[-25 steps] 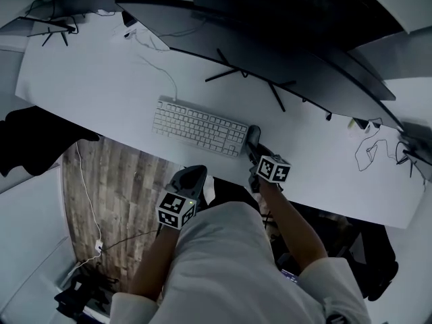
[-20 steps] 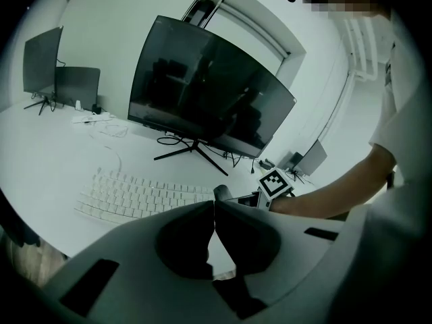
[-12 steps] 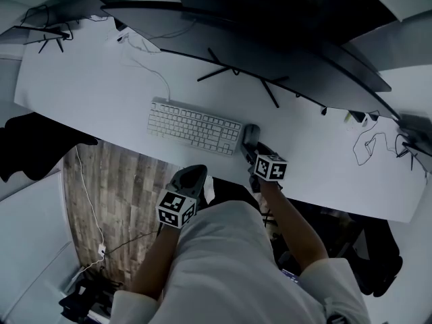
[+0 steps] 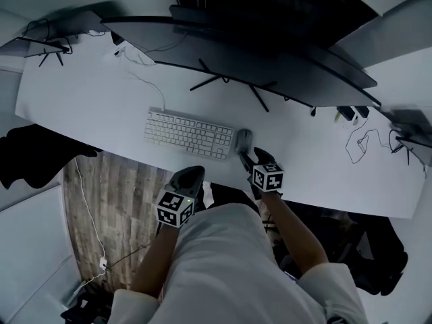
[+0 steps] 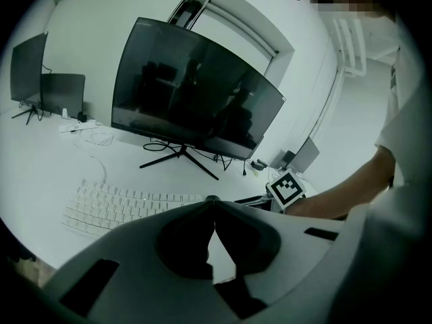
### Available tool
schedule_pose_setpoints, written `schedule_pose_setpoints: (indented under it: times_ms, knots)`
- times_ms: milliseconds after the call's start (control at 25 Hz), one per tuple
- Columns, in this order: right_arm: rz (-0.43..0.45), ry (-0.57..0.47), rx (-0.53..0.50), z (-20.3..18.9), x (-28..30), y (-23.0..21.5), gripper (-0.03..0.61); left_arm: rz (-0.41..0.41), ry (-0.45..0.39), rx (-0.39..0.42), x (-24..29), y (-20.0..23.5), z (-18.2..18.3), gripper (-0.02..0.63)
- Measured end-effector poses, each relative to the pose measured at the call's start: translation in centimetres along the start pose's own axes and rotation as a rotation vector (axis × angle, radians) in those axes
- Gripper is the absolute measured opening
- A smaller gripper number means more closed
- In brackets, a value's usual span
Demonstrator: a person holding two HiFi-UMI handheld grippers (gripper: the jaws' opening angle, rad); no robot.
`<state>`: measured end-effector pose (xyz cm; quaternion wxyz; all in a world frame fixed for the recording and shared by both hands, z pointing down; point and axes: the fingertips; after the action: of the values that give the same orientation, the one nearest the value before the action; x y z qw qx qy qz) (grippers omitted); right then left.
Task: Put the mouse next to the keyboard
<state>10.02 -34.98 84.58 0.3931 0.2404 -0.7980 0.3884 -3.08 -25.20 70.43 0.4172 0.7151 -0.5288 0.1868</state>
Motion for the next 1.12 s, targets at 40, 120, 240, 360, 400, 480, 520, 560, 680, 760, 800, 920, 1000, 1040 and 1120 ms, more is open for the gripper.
schedule_pose_setpoints:
  times_ms: [40, 120, 240, 360, 400, 480, 520, 560, 680, 760, 800, 920, 1000, 1040, 1120]
  knots:
    - [-0.004, -0.009, -0.014, 0.1, -0.4, 0.2, 0.262, 0.000, -0.006, 0.004, -0.1, -0.1, 0.1, 0.018]
    - [-0.014, -0.031, -0.029, 0.4, -1.1, 0.4, 0.241, -0.001, -0.016, 0.014, -0.2, -0.1, 0.3, 0.018]
    - [-0.034, -0.066, -0.041, 0.7, -2.2, 0.5, 0.203, -0.003, -0.026, 0.026, -0.7, -0.3, 0.3, 0.018]
    - [-0.052, -0.105, -0.050, 1.2, -3.6, 0.8, 0.147, -0.014, -0.030, 0.043, -1.2, -0.3, 0.4, 0.018]
    - [-0.057, -0.120, -0.048, 1.4, -4.0, 1.0, 0.134, -0.018, -0.032, 0.052, -1.4, -0.2, 0.5, 0.018]
    - [-0.070, -0.147, -0.037, 1.5, -4.9, 1.2, 0.113, -0.028, -0.037, 0.070, -1.9, -0.1, 0.5, 0.018]
    - [-0.078, -0.158, -0.031, 1.4, -5.3, 1.4, 0.102, -0.032, -0.041, 0.076, -2.2, -0.1, 0.4, 0.018]
    - [-0.086, -0.168, -0.025, 1.2, -5.7, 1.5, 0.095, -0.036, -0.046, 0.081, -2.6, 0.0, 0.3, 0.018]
    - [-0.112, -0.191, -0.018, 0.3, -6.6, 2.5, 0.072, -0.048, -0.059, 0.092, -3.9, 0.2, -0.6, 0.018]
    - [-0.131, -0.200, -0.014, -0.5, -7.4, 3.2, 0.063, -0.055, -0.062, 0.096, -5.1, 0.3, -1.6, 0.018]
    - [-0.138, -0.207, -0.010, -0.8, -7.9, 3.7, 0.060, -0.059, -0.063, 0.098, -5.7, 0.3, -2.1, 0.018]
    - [-0.153, -0.234, -0.022, -1.2, -9.3, 5.2, 0.051, -0.067, -0.073, 0.106, -7.4, 0.5, -3.5, 0.018]
    - [-0.160, -0.251, -0.039, -1.3, -10.3, 6.4, 0.048, -0.070, -0.081, 0.110, -8.5, 0.8, -4.4, 0.018]
    - [-0.162, -0.258, -0.046, -1.5, -10.7, 7.0, 0.046, -0.071, -0.087, 0.110, -9.1, 0.8, -4.9, 0.018]
    - [-0.167, -0.269, -0.068, -1.9, -11.5, 8.4, 0.046, -0.071, -0.098, 0.110, -10.3, 0.9, -5.8, 0.018]
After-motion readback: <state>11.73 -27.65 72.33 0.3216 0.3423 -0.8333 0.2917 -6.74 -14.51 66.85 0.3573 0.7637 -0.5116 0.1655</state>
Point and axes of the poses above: the fingertips, and each gripper's own axes: x forward along the fingers, y to its left, z out of its top, and after that the axes turned 9 degrees about y, right-handed
